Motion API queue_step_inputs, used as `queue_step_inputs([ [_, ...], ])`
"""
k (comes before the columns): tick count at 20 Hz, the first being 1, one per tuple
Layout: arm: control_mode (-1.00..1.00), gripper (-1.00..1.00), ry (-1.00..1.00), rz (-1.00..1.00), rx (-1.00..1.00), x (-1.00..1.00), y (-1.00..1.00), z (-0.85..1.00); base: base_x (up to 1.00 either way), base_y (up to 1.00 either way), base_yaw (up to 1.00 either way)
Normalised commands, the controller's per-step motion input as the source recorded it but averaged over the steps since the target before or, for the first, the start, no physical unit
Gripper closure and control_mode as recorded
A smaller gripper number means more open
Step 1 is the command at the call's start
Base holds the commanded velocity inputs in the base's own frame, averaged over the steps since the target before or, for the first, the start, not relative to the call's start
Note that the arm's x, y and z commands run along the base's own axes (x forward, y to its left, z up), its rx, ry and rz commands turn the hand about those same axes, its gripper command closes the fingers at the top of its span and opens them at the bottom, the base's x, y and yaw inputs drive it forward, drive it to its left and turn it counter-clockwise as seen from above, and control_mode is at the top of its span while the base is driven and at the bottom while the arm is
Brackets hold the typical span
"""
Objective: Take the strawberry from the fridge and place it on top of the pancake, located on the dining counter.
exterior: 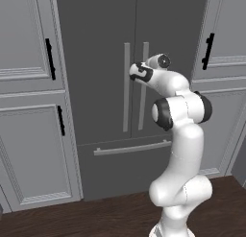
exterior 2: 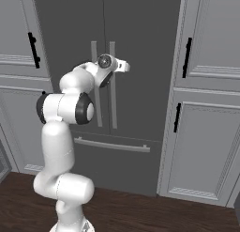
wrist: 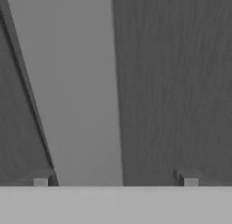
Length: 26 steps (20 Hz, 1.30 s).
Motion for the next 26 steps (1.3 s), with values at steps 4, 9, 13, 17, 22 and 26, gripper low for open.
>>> queue_step_inputs([
  [4,-1.0,1.0,0.0,0.0,0.0,0.11,0.0,0.0,0.0,0.0,0.0],
  [9,-1.0,1.0,0.0,0.0,0.0,-0.39,-0.13,0.0,0.0,0.0,0.0],
  [13,-1.0,1.0,0.0,-0.03,0.0,-0.95,-0.48,0.0,0.0,0.0,0.0],
  [17,-1.0,1.0,0.05,-0.05,0.02,-0.86,-0.73,0.0,0.0,0.0,0.0],
  [22,-1.0,1.0,0.05,-0.02,0.05,-0.74,-0.89,0.0,0.0,0.0,0.0],
  [26,-1.0,1.0,0.03,-0.02,0.06,-0.72,-0.98,0.0,0.0,0.0,0.0],
])
